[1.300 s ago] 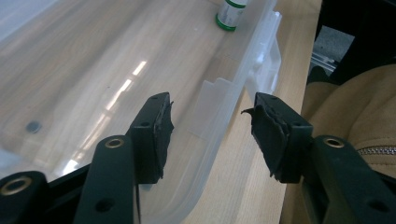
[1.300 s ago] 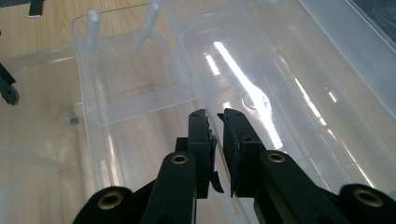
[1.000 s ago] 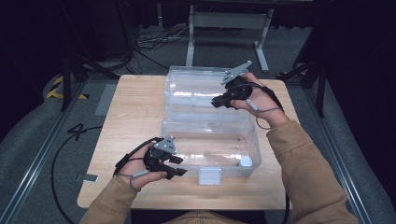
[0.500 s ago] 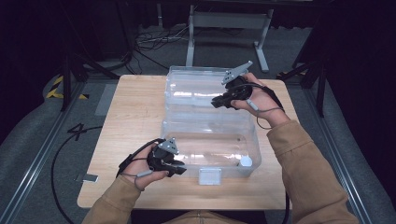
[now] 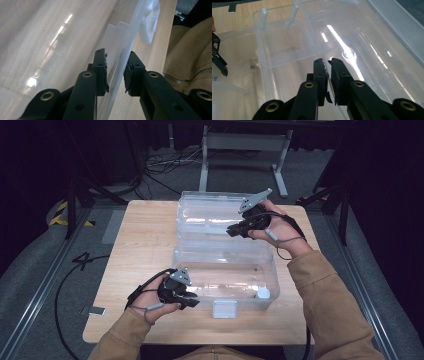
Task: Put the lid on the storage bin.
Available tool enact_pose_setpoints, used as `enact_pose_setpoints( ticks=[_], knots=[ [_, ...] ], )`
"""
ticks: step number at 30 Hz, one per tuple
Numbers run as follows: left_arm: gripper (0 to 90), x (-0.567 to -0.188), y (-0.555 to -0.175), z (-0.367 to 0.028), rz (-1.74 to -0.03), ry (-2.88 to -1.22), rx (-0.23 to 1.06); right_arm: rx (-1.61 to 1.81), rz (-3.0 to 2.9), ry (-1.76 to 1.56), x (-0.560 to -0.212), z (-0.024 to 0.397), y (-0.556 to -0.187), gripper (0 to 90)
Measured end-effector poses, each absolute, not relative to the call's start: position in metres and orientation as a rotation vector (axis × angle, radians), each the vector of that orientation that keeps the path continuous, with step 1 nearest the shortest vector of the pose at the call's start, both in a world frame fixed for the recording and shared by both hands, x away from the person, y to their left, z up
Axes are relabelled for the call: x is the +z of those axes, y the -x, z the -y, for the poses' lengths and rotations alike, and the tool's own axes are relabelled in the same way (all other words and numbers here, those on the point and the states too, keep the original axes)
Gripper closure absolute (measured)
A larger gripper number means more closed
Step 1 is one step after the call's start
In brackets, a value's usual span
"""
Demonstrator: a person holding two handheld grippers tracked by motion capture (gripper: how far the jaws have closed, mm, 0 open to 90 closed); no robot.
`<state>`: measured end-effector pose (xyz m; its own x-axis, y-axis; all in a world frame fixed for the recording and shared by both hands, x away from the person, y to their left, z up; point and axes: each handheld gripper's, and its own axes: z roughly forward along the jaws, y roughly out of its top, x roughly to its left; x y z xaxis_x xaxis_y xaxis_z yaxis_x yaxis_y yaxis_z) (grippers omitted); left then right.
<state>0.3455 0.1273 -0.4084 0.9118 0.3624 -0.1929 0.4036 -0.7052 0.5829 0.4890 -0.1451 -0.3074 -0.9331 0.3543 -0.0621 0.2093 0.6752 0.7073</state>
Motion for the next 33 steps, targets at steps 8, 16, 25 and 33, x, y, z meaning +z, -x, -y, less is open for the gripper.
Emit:
enact_pose_setpoints(
  ticks=[8, 16, 25, 33],
  knots=[
    [74.0, -0.408, -0.345, -0.127, -0.548, -2.422, -0.084, 1.112, -2.695, -0.434, -0.305, 0.146, -0.483, 83.4],
    [73.9, -0.409, -0.345, -0.127, -0.552, -2.419, -0.084, 1.127, -2.7, -0.411, -0.303, 0.148, -0.477, 83.9],
    [73.8, -0.409, -0.345, -0.127, -0.556, -2.419, -0.089, 1.138, -2.706, -0.382, -0.302, 0.149, -0.469, 84.6],
    [73.8, -0.409, -0.345, -0.127, -0.562, -2.417, -0.09, 1.144, -2.713, -0.346, -0.3, 0.149, -0.461, 85.0]
  ],
)
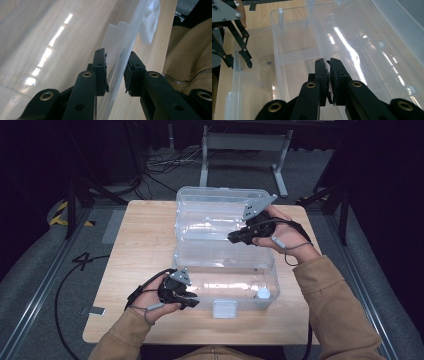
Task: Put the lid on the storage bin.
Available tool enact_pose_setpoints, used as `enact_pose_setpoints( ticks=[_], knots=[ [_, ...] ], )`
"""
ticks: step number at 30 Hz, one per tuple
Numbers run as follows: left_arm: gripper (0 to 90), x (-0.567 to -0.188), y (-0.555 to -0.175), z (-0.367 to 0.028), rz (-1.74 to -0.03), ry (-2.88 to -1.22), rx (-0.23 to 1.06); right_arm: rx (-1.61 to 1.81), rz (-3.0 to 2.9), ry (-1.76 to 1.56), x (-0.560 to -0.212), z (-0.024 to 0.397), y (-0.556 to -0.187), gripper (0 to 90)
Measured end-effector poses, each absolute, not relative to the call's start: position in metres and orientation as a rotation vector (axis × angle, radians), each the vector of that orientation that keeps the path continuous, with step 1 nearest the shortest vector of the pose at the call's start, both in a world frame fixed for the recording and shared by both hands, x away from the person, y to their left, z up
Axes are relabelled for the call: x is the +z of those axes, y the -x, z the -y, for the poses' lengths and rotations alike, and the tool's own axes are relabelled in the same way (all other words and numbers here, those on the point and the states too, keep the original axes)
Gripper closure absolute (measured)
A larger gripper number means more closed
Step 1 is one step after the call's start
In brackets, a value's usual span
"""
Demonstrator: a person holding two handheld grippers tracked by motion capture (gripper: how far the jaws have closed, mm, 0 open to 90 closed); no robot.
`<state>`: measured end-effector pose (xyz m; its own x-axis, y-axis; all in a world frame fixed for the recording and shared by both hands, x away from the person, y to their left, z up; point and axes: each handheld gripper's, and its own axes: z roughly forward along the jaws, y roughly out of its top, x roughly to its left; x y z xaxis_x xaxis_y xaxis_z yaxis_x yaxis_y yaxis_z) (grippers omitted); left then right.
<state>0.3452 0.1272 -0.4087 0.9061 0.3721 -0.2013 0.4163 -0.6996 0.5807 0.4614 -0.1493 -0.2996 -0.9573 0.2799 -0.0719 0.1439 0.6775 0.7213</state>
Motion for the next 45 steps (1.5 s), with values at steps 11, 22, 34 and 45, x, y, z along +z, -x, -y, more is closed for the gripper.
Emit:
enact_pose_setpoints(
  ticks=[11, 22, 34, 45],
  knots=[
    [73.5, -0.409, -0.345, -0.127, -0.568, -2.415, -0.092, 1.142, -2.722, -0.315, -0.298, 0.151, -0.45, 85.1],
    [73.4, -0.409, -0.345, -0.127, -0.574, -2.414, -0.095, 1.138, -2.728, -0.288, -0.298, 0.152, -0.441, 85.0],
    [73.4, -0.409, -0.346, -0.127, -0.572, -2.415, -0.097, 1.141, -2.736, -0.276, -0.298, 0.153, -0.433, 84.9],
    [73.3, -0.409, -0.346, -0.127, -0.573, -2.415, -0.097, 1.134, -2.75, -0.249, -0.299, 0.153, -0.426, 84.8]
  ],
)
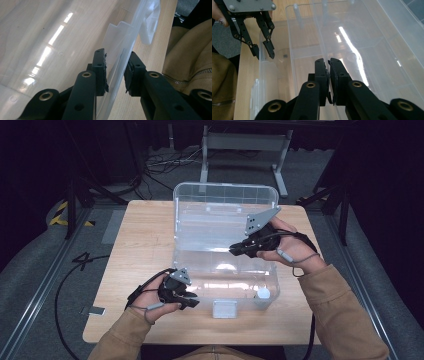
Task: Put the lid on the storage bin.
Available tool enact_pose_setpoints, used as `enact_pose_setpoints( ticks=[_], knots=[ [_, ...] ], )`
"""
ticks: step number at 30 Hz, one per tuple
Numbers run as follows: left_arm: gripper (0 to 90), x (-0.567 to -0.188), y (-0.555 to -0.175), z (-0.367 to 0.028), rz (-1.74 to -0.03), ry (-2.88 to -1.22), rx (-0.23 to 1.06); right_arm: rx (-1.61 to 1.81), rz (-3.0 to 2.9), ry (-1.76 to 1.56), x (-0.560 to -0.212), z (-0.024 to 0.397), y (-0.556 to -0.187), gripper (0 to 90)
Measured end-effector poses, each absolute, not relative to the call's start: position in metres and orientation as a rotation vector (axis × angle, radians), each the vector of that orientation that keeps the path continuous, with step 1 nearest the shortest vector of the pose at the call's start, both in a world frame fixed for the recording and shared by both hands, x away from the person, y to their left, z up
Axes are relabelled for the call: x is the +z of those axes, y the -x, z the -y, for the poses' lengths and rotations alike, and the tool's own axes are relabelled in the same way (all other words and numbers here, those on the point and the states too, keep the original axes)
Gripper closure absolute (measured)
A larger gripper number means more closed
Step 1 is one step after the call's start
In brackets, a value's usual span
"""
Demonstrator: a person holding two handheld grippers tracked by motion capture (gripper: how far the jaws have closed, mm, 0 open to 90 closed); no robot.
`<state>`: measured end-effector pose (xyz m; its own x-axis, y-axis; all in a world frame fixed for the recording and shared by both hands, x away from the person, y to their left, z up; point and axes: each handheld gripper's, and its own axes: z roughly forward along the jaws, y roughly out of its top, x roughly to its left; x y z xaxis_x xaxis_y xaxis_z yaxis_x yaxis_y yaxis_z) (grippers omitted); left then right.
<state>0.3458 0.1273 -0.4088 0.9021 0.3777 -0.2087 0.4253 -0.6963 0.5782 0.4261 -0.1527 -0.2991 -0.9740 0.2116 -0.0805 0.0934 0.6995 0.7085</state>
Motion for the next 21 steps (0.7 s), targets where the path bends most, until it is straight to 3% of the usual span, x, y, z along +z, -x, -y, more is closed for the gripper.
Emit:
enact_pose_setpoints(
  ticks=[21],
  knots=[
    [73.3, -0.409, -0.346, -0.127, -0.576, -2.416, -0.1, 1.122, -2.77, -0.205, -0.302, 0.152, -0.412, 84.1]
  ],
)
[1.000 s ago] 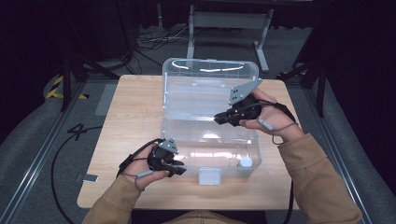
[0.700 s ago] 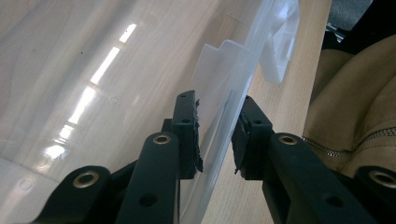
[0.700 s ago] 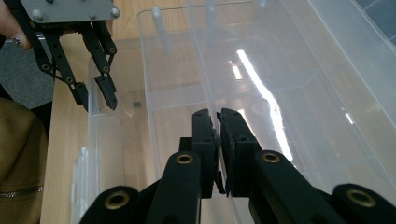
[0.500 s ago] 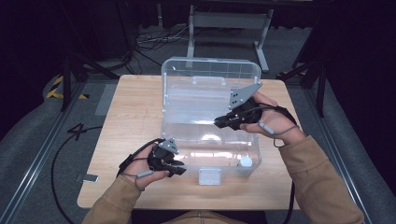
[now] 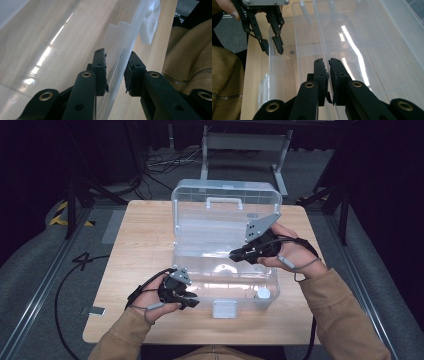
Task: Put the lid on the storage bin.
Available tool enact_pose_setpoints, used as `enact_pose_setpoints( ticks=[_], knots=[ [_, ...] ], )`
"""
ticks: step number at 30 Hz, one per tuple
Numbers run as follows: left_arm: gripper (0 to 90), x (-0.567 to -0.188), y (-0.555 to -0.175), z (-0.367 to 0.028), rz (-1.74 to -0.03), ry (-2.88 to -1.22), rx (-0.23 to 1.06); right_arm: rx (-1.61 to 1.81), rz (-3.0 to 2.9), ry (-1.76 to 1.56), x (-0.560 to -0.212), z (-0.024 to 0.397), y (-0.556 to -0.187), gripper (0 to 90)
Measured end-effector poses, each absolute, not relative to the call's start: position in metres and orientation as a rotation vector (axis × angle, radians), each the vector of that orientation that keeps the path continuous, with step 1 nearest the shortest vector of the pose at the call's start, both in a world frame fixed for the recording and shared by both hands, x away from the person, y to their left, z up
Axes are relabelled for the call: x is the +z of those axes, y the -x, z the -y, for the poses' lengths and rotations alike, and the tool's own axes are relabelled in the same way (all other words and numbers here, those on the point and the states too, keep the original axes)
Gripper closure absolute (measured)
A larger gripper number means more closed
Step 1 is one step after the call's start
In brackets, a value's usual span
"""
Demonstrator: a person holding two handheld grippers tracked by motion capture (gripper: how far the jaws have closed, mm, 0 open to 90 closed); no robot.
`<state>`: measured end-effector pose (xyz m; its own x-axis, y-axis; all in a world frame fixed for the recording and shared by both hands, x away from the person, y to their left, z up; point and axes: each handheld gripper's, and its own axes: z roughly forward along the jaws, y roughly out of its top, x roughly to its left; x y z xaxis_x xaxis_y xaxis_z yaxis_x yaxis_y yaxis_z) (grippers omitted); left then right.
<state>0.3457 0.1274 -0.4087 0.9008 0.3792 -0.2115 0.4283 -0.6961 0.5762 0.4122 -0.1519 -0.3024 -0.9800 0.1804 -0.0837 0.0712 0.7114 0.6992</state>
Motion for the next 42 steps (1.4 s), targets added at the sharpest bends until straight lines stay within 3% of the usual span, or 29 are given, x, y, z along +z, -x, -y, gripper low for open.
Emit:
enact_pose_setpoints(
  ticks=[42],
  knots=[
    [72.8, -0.409, -0.346, -0.127, -0.587, -2.413, -0.103, 1.115, -2.79, -0.173, -0.309, 0.151, -0.395, 81.0]
  ],
)
